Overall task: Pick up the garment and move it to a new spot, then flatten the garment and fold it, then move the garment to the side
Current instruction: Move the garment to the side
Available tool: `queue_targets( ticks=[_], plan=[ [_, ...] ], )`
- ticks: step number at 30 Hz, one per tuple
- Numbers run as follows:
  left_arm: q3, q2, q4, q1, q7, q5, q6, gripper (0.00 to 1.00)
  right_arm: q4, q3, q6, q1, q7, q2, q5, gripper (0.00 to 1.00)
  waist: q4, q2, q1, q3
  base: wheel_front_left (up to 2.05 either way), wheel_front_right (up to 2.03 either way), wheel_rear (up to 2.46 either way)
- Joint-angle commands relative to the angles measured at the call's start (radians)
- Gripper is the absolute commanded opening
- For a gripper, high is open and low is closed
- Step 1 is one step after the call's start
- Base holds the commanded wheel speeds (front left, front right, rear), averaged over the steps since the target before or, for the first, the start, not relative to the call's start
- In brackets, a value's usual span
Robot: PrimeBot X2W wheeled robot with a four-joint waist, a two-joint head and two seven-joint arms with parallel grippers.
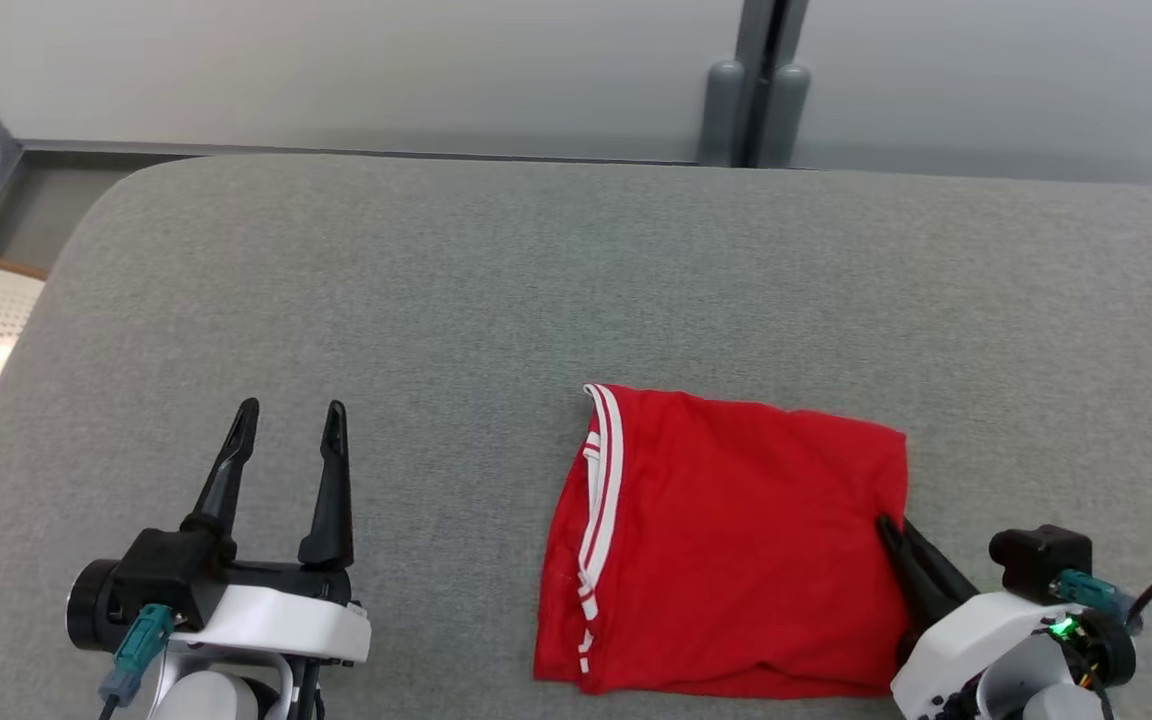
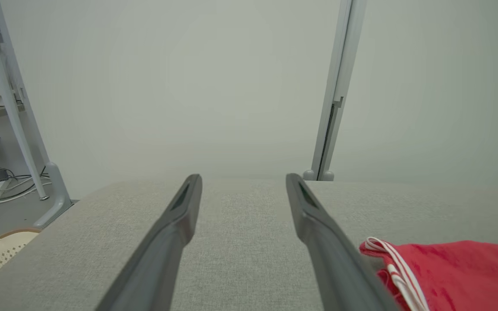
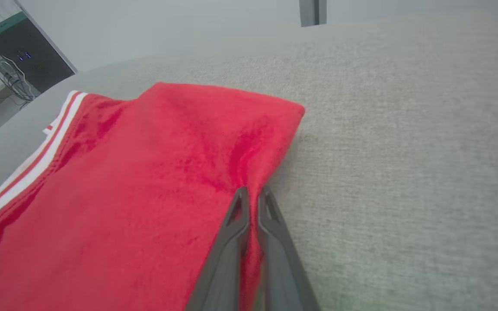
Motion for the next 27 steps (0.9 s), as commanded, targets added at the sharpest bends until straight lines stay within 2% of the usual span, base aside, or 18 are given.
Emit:
queue_targets(
  ticks=[1, 5, 10, 12, 15, 23, 27],
  plan=[
    [0.008, 0.008, -0.005, -0.001, -0.003, 0.011, 0.003, 1.00, -0.020, -0.009, -0.002, -0.019, -0.009, -0.022, -0.010, 0.00, -0.080, 0.0000, 0.0000, -0.005, 0.00, 0.00, 0.00],
    [0.022, 0.019, -0.028, 0.005, -0.002, 0.021, 0.006, 1.00, -0.052, 0.002, -0.002, -0.076, 0.004, -0.052, -0.018, 0.00, -0.193, 0.0000, 0.0000, 0.015, 0.00, 0.00, 0.00],
    [0.012, 0.036, -0.061, -0.032, -0.002, 0.038, 0.001, 1.00, -0.043, 0.021, -0.002, -0.202, 0.003, -0.098, -0.006, 0.00, -0.294, 0.0000, 0.0000, 0.075, 0.00, 0.00, 0.00],
    [0.007, 0.037, -0.067, -0.045, -0.001, 0.040, -0.003, 1.00, -0.032, 0.019, -0.002, -0.231, 0.000, -0.112, 0.000, 0.00, -0.305, 0.0000, 0.0000, 0.092, 0.00, 0.00, 0.00],
    [-0.016, 0.042, -0.092, -0.096, 0.006, 0.053, -0.016, 1.00, 0.001, 0.006, -0.002, -0.319, -0.019, -0.168, 0.013, 0.00, -0.316, 0.0000, 0.0000, 0.160, 0.00, 0.00, 0.00],
    [-0.072, 0.053, -0.174, -0.239, 0.023, 0.089, -0.037, 1.00, 0.062, -0.060, -0.002, -0.541, -0.049, -0.369, 0.008, 0.00, -0.311, 0.0000, 0.0000, 0.363, 0.00, 0.00, 0.00],
    [-0.094, 0.068, -0.205, -0.295, 0.033, 0.116, -0.041, 1.00, 0.079, -0.124, -0.002, -0.612, -0.062, -0.475, 0.012, 0.00, -0.312, 0.0000, 0.0000, 0.438, 0.00, 0.00, 0.00]
  ],
)
